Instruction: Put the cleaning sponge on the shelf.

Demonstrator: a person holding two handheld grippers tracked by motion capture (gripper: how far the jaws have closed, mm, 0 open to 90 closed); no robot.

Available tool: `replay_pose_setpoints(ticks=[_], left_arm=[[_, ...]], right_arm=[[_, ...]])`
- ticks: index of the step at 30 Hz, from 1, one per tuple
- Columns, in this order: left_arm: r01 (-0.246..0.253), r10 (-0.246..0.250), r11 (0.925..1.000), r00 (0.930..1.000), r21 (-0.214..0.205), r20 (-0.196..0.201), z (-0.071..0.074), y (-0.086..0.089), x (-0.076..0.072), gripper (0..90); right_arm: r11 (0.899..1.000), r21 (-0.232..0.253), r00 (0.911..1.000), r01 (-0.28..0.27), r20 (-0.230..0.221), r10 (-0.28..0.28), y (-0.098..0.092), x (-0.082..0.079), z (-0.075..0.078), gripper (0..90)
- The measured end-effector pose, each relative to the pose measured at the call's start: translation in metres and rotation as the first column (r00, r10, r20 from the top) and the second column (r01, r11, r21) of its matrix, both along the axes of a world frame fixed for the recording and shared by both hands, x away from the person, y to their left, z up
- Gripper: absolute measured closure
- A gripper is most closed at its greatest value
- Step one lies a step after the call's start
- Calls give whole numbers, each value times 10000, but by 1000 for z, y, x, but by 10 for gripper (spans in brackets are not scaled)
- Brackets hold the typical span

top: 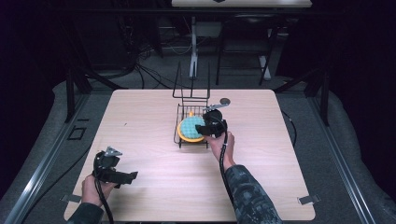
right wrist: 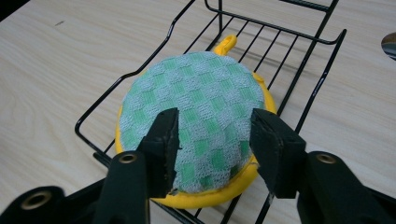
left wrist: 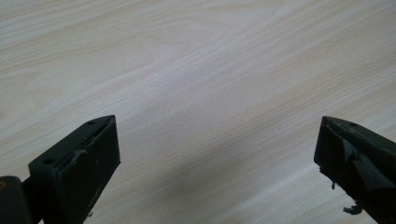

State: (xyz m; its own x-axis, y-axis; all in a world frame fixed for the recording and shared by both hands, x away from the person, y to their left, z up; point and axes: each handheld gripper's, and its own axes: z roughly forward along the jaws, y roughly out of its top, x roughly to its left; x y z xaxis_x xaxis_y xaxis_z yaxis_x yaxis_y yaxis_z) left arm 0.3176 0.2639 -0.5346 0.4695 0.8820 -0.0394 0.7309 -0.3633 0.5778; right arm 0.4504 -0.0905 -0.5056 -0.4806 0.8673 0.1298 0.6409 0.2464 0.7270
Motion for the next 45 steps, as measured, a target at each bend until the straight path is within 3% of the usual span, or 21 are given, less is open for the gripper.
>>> replay_pose_setpoints(ticks=[6, 13, 20, 22, 30, 45], left_arm=[[-7, 7, 10000, 10000, -4, -5, 0, 0, 0, 5], [-20, 20, 10000, 10000, -6, 22, 0, 0, 0, 5], [0, -1, 10000, 10000, 15, 63, 1, 0, 0, 5], [4, -4, 10000, 9999, 29, 131, 1, -1, 0, 5], [108, -108, 9999, 9999, 34, 99, 1, -5, 4, 5], [195, -195, 9998, 9997, 8, 119, 0, -8, 7, 5]], right_arm=[[9982, -262, 9986, -534, 41, 536, 0, -9, 7, 350], [9952, -431, 9957, -883, -319, 869, -4, -18, 11, 151], [9919, -564, 9933, -1135, -289, 1120, -10, -29, 20, 55], [9906, -607, 9925, -1222, -85, 1219, -11, -33, 24, 27], [9858, -818, 9891, -1464, 62, 1474, -21, -50, 38, 0], [9875, -1106, 9930, -1123, 247, 1157, -67, -79, 57, 0]])
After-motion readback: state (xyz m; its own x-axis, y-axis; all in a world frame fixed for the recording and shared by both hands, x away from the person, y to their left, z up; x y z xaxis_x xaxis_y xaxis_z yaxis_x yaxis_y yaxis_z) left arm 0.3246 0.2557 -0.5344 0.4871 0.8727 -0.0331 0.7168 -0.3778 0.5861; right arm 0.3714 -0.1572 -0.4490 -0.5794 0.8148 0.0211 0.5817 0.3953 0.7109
